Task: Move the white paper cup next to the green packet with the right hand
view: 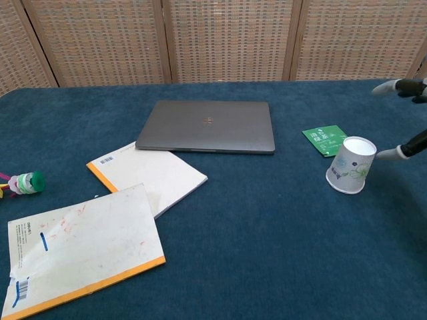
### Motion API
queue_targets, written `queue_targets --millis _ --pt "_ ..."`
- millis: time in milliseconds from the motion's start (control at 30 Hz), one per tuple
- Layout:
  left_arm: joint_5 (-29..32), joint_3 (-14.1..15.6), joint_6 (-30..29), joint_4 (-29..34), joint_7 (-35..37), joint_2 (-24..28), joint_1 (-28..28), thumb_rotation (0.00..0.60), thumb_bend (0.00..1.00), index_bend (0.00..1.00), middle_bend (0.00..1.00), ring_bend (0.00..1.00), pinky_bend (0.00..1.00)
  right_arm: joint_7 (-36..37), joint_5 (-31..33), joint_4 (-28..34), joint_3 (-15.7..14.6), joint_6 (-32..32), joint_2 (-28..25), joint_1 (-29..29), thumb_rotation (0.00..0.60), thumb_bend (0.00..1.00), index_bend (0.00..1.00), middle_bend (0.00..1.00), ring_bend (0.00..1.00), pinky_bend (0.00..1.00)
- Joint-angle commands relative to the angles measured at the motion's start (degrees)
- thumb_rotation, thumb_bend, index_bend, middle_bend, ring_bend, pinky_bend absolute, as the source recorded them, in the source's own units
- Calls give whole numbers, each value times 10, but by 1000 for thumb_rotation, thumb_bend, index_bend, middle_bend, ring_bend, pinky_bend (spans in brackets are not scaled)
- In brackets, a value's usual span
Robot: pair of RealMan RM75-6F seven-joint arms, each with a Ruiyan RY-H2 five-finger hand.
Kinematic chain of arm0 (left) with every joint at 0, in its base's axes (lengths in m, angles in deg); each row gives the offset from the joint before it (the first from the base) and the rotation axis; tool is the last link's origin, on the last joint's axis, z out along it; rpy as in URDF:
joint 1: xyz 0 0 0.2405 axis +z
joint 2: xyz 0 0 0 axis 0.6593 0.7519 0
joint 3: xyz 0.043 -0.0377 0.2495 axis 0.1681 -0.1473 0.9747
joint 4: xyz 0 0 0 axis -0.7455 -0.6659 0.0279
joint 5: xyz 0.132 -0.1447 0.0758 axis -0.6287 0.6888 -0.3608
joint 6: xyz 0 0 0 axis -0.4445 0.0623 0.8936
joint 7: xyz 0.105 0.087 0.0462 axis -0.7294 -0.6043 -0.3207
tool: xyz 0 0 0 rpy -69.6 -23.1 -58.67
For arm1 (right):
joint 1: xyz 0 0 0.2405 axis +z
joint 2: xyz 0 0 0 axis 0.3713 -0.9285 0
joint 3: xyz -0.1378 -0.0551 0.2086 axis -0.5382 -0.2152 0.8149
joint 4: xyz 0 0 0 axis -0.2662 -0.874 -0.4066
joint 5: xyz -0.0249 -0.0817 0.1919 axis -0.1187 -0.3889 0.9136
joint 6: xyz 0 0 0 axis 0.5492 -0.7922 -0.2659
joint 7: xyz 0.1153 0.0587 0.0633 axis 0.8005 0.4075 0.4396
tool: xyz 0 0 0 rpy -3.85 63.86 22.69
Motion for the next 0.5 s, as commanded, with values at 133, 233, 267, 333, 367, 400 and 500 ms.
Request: queue_targets --millis 133,233,267,333,367,400,500 --pt "5 -7 -7 -8 14 1 1 600 105 0 0 0 0 -17 -185 -79 -89 -167 -31 -82 600 182 14 0 0 0" --pt "8 -10 -8 -11 14 0 1 600 104 0 0 0 0 3 -202 -95 -102 -195 -34 -107 600 172 0 0 0 0" --pt "9 -10 -7 -12 14 0 1 600 104 0 0 0 0 7 -208 -98 -105 -202 -35 -112 600 171 0 0 0 0" --pt "11 -11 -6 -13 13 0 1 600 105 0 0 0 0 8 -225 -101 -113 -217 -40 -123 600 171 0 0 0 0" --pt "12 -11 -7 -13 13 0 1 600 105 0 0 0 0 4 -230 -99 -116 -221 -43 -127 600 171 0 0 0 0" --pt "11 -11 -8 -13 12 0 2 600 105 0 0 0 0 2 -236 -93 -118 -228 -47 -132 600 171 0 0 0 0" --pt "10 -11 -11 -13 10 -1 3 600 105 0 0 0 0 0 -246 -76 -122 -234 -57 -140 600 171 0 0 0 0"
